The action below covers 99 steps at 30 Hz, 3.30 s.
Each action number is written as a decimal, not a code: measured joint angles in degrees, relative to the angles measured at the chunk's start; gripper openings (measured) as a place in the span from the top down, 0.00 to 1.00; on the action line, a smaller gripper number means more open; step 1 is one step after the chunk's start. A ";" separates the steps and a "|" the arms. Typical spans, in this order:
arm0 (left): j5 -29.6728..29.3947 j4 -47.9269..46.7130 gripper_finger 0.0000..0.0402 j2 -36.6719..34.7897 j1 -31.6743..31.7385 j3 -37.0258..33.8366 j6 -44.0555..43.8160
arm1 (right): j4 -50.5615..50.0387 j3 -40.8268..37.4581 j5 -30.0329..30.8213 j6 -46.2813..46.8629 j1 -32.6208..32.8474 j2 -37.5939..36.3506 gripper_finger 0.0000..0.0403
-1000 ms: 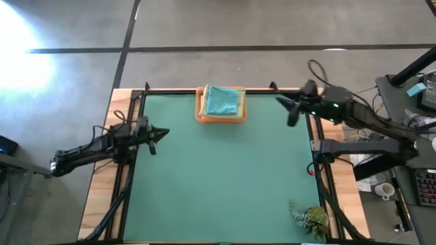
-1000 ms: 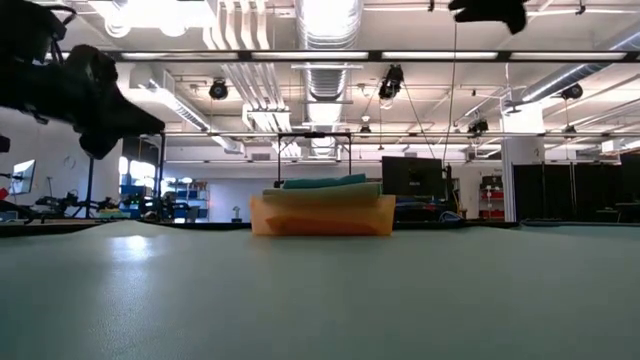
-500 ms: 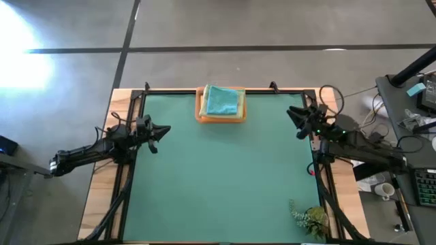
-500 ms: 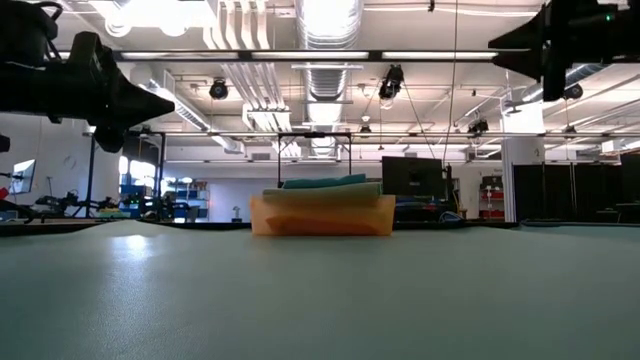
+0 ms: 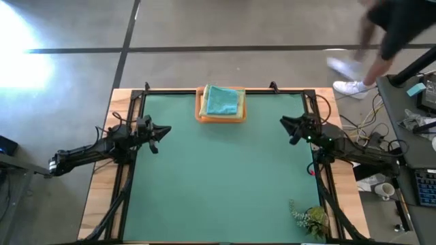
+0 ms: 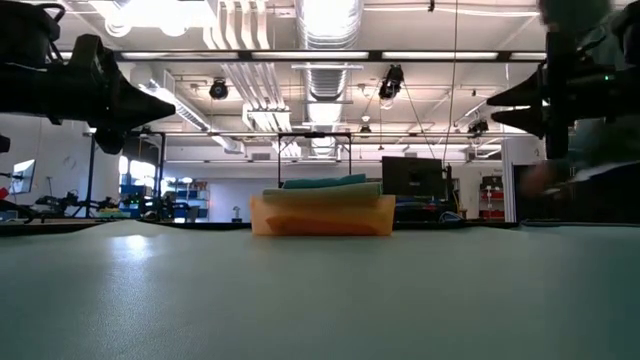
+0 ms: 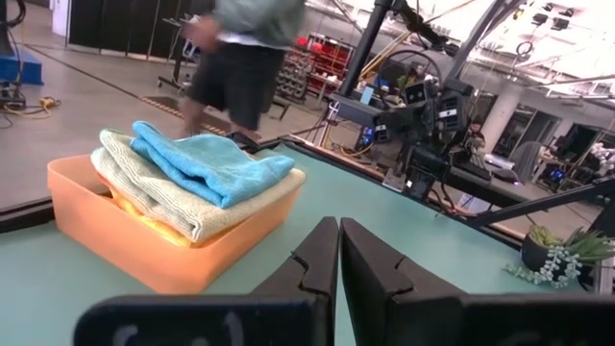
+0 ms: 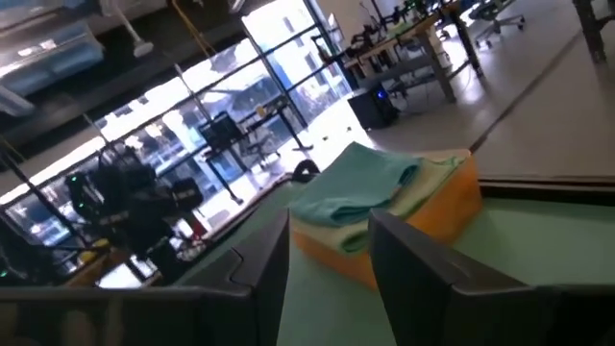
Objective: Fold microfiber towels
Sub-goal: Return to Home Position
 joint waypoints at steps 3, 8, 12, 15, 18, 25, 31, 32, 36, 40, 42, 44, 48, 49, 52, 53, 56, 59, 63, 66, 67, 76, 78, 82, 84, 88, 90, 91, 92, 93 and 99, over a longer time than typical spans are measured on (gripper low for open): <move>-0.13 0.89 1.00 0.11 0.00 -0.18 -0.02 | -0.10 0.00 0.94 -0.11 0.00 1.37 0.67; -0.24 1.52 1.00 -0.07 0.00 -0.30 -0.09 | -0.17 0.00 1.10 -0.09 -0.02 3.65 0.67; -0.24 1.59 1.00 0.21 0.00 -0.30 -0.11 | -0.32 0.00 0.72 -1.72 0.00 5.55 0.67; -0.24 1.69 1.00 0.47 0.00 -0.30 -0.10 | -0.34 0.00 0.71 -2.49 0.00 6.71 0.67; -0.24 1.85 1.00 0.50 0.00 -0.32 -0.11 | -0.36 0.00 0.71 -2.51 0.00 7.50 0.67; -0.22 1.98 1.00 0.40 0.00 -0.32 -0.09 | -0.34 -0.03 0.71 -2.50 0.00 7.96 0.67; -0.19 2.02 1.00 0.39 0.00 -0.32 -0.09 | -0.34 -0.07 0.71 -2.50 0.00 7.96 0.67; -0.19 2.01 1.00 0.39 0.00 -0.32 -0.08 | -0.32 -0.07 0.71 -2.51 0.00 7.96 0.67; -0.19 2.00 1.00 0.50 0.00 -0.32 -0.07 | -0.33 -0.07 0.71 -2.49 0.00 7.96 0.67; -0.17 2.04 1.00 0.50 0.00 -0.32 -0.07 | -0.34 -0.07 0.71 -2.49 0.00 7.96 0.67; -0.17 2.05 1.00 0.50 0.00 -0.32 -0.07 | -0.34 -0.09 0.71 -2.49 -0.01 7.96 0.67; -0.17 2.05 1.00 0.50 0.00 -0.32 -0.07 | -0.34 -0.09 0.71 -2.49 0.00 7.96 0.67; -0.15 2.05 1.00 0.50 0.00 -0.32 -0.07 | -0.34 -0.09 0.71 -2.49 0.00 7.96 0.67; -0.13 2.05 1.00 0.50 0.00 -0.32 -0.07 | -0.34 -0.09 0.71 -2.49 0.00 7.96 0.67; -0.07 2.05 1.00 0.50 0.00 -0.32 -0.07 | -0.34 -0.09 0.71 -2.49 0.00 7.96 0.67; 0.04 2.05 1.00 0.50 0.00 -0.32 -0.07 | -0.34 -0.09 0.71 -2.49 0.00 7.96 0.67; 0.05 2.05 1.00 0.50 0.00 -0.32 -0.04 | -0.34 -0.11 0.71 -2.49 0.00 7.96 0.67; 0.05 2.05 1.00 0.50 0.00 -0.32 -0.06 | -0.34 -0.11 0.71 -2.49 0.00 7.96 0.67; 0.05 2.05 1.00 0.50 0.00 -0.32 -0.07 | -0.34 -0.13 0.71 -2.49 0.00 7.96 0.67; 0.02 2.05 1.00 0.50 0.00 -0.32 -0.04 | -0.34 -0.13 0.71 -2.48 0.00 7.96 0.67; 0.02 2.05 1.00 0.50 0.00 -0.32 -0.07 | -0.34 -0.13 0.70 -2.49 0.00 7.96 0.67; 0.00 2.06 1.00 0.50 0.00 -0.32 -0.04 | -0.36 -0.13 0.70 -2.48 -0.01 7.96 0.67; 0.00 2.07 1.00 0.50 0.00 -0.32 -0.05 | -0.36 -0.13 0.69 -2.49 0.00 7.96 0.67; -0.01 2.07 1.00 0.50 0.00 -0.34 -0.04 | -0.36 -0.13 0.70 -2.48 -0.01 7.96 0.67; -0.02 2.07 1.00 0.50 0.00 -0.34 -0.04 | -0.36 -0.13 0.69 -2.49 -0.01 7.96 0.67; -0.18 2.07 1.00 0.50 0.00 -0.34 -0.06 | -0.36 -0.13 0.71 -2.47 0.00 7.96 0.67; -0.28 2.06 1.00 0.50 0.00 -0.34 -0.04 | -0.36 -0.13 0.71 -2.49 -0.01 7.96 0.67; -0.26 2.05 1.00 0.50 0.00 -0.34 -0.04 | -0.36 -0.13 0.69 -2.49 0.00 7.96 0.67; -0.26 2.07 1.00 0.50 -0.01 -0.34 -0.04 | -0.36 -0.13 0.71 -2.49 0.00 7.96 0.67; -0.26 2.07 1.00 0.50 -0.01 -0.34 -0.04 | -0.36 -0.13 0.71 -2.49 -0.01 7.96 0.67; -0.24 2.07 1.00 0.50 -0.01 -0.34 -0.04 | -0.36 -0.13 0.69 -2.48 0.00 7.96 0.67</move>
